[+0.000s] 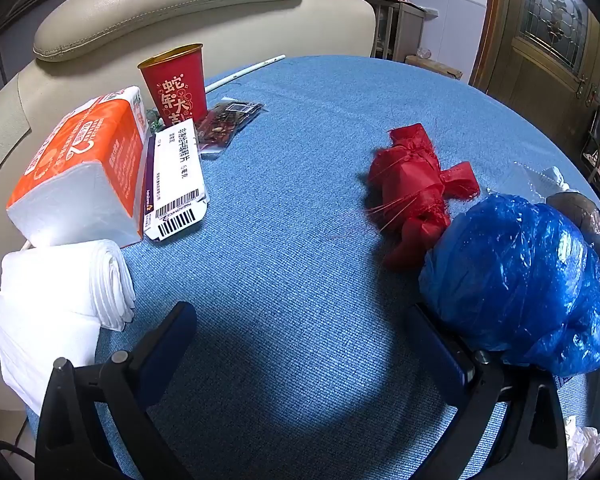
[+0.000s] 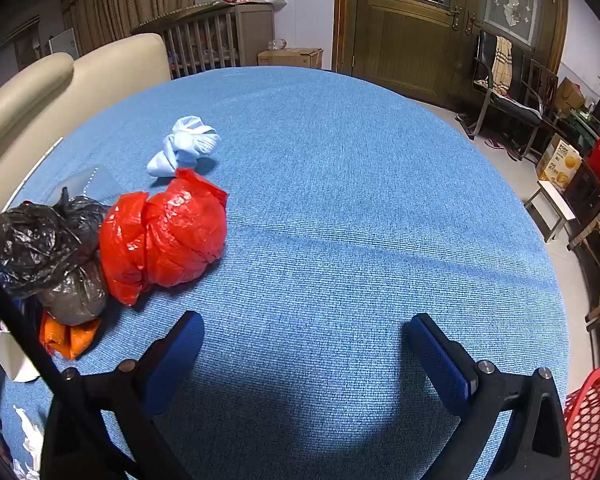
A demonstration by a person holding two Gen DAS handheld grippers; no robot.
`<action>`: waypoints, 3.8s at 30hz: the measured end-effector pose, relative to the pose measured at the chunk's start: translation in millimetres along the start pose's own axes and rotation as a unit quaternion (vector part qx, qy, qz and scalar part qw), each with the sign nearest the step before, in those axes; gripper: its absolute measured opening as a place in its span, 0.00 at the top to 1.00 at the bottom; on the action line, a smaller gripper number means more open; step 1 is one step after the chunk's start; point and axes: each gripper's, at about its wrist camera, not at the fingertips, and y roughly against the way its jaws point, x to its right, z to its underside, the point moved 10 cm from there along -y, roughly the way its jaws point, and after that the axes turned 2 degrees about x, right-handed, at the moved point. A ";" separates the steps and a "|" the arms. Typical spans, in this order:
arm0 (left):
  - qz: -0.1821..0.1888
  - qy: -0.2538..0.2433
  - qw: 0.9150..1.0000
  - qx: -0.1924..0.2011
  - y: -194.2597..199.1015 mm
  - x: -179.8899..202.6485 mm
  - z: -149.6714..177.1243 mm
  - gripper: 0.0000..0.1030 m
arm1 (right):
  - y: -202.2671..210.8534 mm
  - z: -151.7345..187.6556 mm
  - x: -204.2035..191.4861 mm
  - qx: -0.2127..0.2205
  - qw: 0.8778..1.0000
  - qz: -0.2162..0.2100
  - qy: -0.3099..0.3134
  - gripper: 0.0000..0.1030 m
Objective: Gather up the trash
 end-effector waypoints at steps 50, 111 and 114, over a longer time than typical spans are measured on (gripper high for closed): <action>0.061 -0.009 0.995 0.076 140.2 12.5 12.3 0.00 | 103.6 -13.2 0.4 0.095 0.995 -0.019 0.026 0.00; 0.217 -0.167 0.961 0.047 199.2 96.0 125.8 0.00 | 176.9 63.3 -6.6 0.116 0.991 -0.059 0.009 0.00; 0.209 -0.184 0.960 0.034 190.8 99.5 135.4 0.00 | 175.4 64.1 -5.3 0.115 0.992 -0.057 0.009 0.00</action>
